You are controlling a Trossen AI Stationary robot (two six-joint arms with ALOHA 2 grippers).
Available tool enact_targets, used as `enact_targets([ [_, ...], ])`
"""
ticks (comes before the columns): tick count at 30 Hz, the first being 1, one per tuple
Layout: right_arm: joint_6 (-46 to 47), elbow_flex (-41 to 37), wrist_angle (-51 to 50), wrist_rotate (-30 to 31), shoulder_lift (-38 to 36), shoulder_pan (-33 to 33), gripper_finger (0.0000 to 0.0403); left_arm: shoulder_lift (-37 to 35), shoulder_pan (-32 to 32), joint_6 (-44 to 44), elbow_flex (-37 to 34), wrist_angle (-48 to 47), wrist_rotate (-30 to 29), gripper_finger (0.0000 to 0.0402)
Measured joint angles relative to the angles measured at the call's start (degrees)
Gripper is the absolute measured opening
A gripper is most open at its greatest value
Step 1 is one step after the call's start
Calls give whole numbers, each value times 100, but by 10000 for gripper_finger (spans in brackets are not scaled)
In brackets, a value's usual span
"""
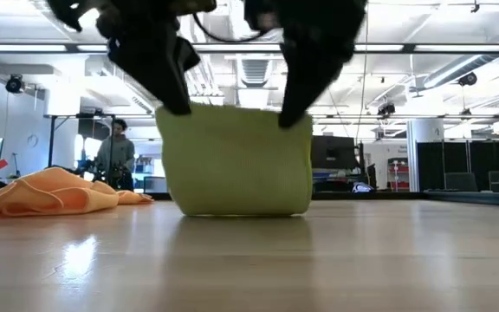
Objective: Fold microfiber towels
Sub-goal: Put the folded green microfiber cloth into the transparent bin
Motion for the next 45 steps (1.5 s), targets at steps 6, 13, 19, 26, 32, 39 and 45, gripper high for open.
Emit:
enact_targets([
  [6,124,637,-728,731,-11,-156,9,-553,421,191,-13,-415,-316,0],
  [13,-72,707,-777,944,-39,-820,9,-852,1309,641,-9,-531,-378,0],
  [19,-586,743,-602,919,-71,-1624,9,-868,2167,1215,-13,-551,-383,0],
  [26,-1151,718,14,296,12,-2754,9,-831,3391,1492,7,-280,-370,0],
  [32,-1634,707,475,-6,89,-3501,9,-513,4195,1844,59,232,-27,0],
  [39,-2109,707,853,-246,104,-4162,9,-257,4622,2133,236,864,-188,0],
  [45,-2367,662,1324,-575,145,-4616,8,-124,4994,2660,503,1290,-253,0],
])
